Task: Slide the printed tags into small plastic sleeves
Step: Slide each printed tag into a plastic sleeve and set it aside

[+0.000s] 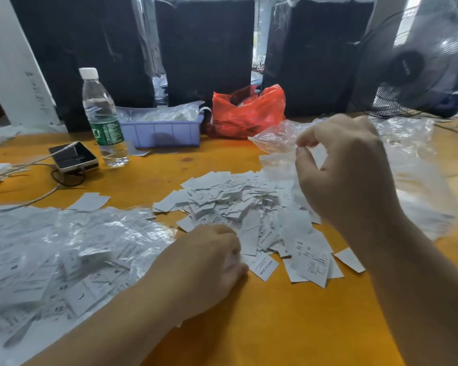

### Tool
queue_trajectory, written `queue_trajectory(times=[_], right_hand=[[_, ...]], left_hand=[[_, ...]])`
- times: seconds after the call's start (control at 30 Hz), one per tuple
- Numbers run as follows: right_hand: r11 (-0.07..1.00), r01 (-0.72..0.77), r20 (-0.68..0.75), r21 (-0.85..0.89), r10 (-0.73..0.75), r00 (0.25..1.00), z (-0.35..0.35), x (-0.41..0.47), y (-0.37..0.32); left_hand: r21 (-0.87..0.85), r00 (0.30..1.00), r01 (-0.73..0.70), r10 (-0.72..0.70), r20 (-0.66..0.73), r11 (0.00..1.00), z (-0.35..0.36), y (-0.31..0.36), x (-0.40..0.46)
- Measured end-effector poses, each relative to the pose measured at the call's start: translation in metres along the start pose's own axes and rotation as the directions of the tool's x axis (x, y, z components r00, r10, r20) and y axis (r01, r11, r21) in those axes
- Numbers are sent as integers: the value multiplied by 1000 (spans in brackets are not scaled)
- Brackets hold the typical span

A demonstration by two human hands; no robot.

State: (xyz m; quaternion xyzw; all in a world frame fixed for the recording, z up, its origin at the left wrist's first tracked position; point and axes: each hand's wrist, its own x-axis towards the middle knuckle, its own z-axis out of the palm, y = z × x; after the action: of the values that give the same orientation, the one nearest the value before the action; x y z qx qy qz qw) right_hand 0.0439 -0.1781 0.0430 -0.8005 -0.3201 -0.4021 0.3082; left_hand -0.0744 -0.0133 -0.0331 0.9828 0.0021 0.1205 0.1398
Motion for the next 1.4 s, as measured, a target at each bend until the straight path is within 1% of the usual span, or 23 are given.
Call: queue_trajectory(times=[0.03, 0.07, 0.1, 0.13, 0.17, 0.2, 0.23, 0.27, 0.4, 0.5, 0.6, 0.67, 0.73, 0.83, 0.93, 1.0, 1.03, 1.07, 1.17, 1.2, 1.23, 1.33, 1.4], right_hand=[[1000, -21, -16, -14, 21, 1000, -2, 1, 2], [998, -57, 0, -26, 57, 998, -3, 2, 5], [993, -103, 64, -50, 106, 992, -3, 1, 8], [984, -148, 185, -102, 165, 969, 0, 0, 10], [967, -185, 339, -176, 236, 911, 4, -2, 11], [947, -202, 480, -250, 302, 824, 8, -5, 10], [932, -201, 573, -301, 345, 744, 13, -8, 9], [925, -194, 619, -327, 365, 695, 16, -9, 10], [905, -220, 646, -364, 415, 640, 21, -8, 18], [883, -221, 667, -415, 460, 586, 23, -9, 24], [863, -190, 697, -469, 493, 521, 26, -12, 22], [854, -188, 703, -485, 509, 496, 26, -12, 20], [849, -204, 705, -488, 521, 482, 26, -11, 19], [837, -233, 693, -494, 542, 476, 26, -9, 20], [827, -246, 650, -506, 553, 521, 23, -7, 22], [831, -222, 625, -510, 535, 569, 24, -8, 25], [831, -204, 622, -518, 529, 577, 25, -8, 27], [828, -198, 628, -524, 533, 567, 26, -9, 28], [820, -248, 657, -516, 565, 500, 27, -9, 29], [822, -252, 655, -511, 562, 505, 27, -9, 29], [827, -248, 647, -505, 552, 526, 27, -8, 30], [850, -244, 599, -466, 506, 621, 21, -6, 29], [861, -265, 567, -435, 491, 661, 17, -5, 28]], left_hand=[[-11, 1000, -5, 5, -10, 1000, -1, 0, -1], [-23, 1000, -5, 4, -17, 1000, -1, 0, -1], [-36, 1000, 3, -4, -23, 999, -1, 0, -1], [-49, 999, 15, -16, -28, 999, -2, 0, -1], [-59, 999, 25, -27, -27, 998, -2, 0, -1], [-67, 999, 28, -30, -25, 997, -2, 0, 0], [-72, 999, 22, -24, -25, 997, -2, 0, 1], [-76, 1000, 10, -12, -23, 997, -1, 0, 1], [-111, 999, -42, 42, -2, 993, 1, 2, 1], [-115, 998, -49, 44, -42, 992, 2, 6, 2], [-80, 976, -109, 91, -200, 991, 1, 7, 3], [-88, 949, -130, 98, -300, 988, 0, 7, 2], [-76, 929, -115, 81, -361, 990, 0, 8, 1], [-72, 920, -95, 60, -387, 993, 3, 8, 0], [-99, 913, -68, 22, -407, 993, 4, 8, 1], [-121, 911, -50, -5, -413, 991, 5, 8, 1], [-133, 912, -42, -17, -410, 990, 5, 9, 2], [-141, 914, -34, -26, -405, 989, 5, 9, 2], [-140, 924, -3, -51, -379, 990, 6, 7, 3], [-141, 926, 3, -56, -372, 990, 6, 6, 3], [-144, 929, 2, -55, -366, 990, 6, 6, 3], [-177, 935, -10, -54, -350, 984, 5, 6, 2], [-201, 939, -9, -61, -340, 980, 4, 6, 2]])
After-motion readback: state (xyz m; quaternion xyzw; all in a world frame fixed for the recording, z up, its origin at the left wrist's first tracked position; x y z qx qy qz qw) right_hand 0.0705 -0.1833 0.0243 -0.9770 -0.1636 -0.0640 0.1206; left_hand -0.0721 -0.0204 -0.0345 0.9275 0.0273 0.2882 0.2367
